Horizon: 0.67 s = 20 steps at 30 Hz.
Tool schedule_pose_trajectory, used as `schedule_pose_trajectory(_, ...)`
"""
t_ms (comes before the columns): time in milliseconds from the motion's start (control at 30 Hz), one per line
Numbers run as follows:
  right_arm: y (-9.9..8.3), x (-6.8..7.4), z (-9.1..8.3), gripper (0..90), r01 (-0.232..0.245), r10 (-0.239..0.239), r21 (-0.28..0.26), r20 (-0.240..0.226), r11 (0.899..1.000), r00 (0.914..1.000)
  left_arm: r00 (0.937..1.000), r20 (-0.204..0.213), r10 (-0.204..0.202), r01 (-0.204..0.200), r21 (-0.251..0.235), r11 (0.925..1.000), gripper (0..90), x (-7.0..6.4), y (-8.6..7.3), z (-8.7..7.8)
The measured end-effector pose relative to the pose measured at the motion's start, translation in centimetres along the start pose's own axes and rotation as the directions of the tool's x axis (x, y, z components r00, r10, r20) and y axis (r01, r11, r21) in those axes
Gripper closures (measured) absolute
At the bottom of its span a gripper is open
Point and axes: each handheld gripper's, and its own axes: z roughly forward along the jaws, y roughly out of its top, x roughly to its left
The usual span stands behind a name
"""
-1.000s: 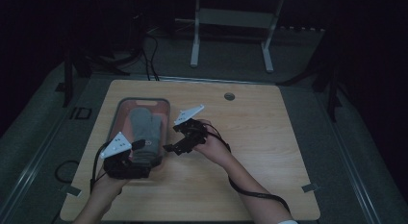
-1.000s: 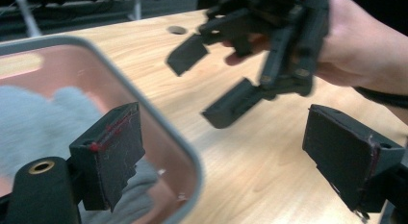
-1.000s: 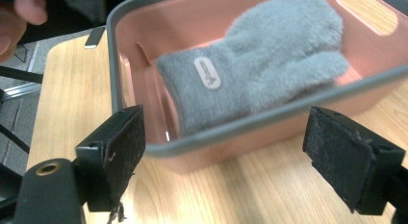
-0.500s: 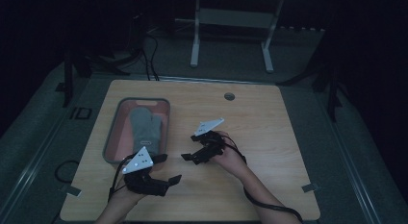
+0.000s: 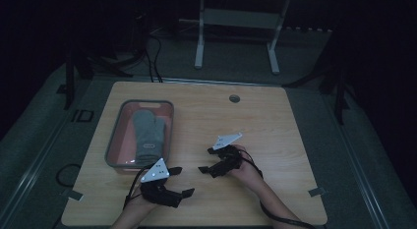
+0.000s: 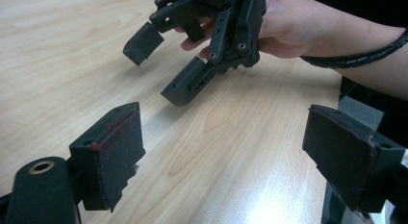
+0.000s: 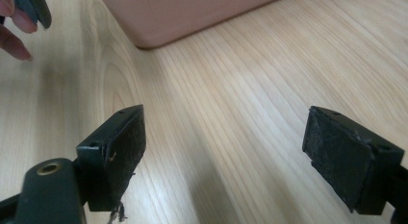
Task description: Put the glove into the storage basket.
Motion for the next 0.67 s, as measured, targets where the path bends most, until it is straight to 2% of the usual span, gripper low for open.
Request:
schedule_pose_trajectory(167, -1.0, -0.1, -0.4, 15.1, -0.007, 0.007, -0.007, 0.003, 1.000, 1.0000, 0.9999, 0.010, -0.009, 0.009, -0.001, 1.0000, 14.6, 0.1, -0.4, 0.5)
schedule_pose_trajectory(233, -2.0, -0.2, -0.6, 15.1, 0.002, -0.002, -0.003, 0.021, 1.000, 0.9998, 0.9996, 0.019, -0.023, 0.023, -0.008, 0.9997, 14.6, 0.2, -0.7, 0.7)
schedule_pose_trajectory(300, -2.3, -0.3, -0.8, 15.1, 0.005, -0.005, -0.001, 0.023, 1.000, 0.9997, 0.9997, 0.018, -0.016, 0.016, -0.011, 0.9998, 14.6, 0.3, -0.9, 0.9)
schedule_pose_trajectory(500, -3.0, -0.5, -0.7, 15.1, 0.011, -0.011, 0.004, 0.048, 1.000, 0.9988, 0.9996, 0.022, -0.018, 0.018, 0.003, 0.9998, 14.6, 0.3, -1.4, 1.2)
schedule_pose_trajectory(667, -3.2, -0.5, -0.7, 15.1, 0.028, -0.028, 0.006, 0.060, 1.000, 0.9978, 0.9994, 0.023, -0.025, 0.025, -0.007, 0.9997, 14.6, 0.4, -1.5, 1.2)
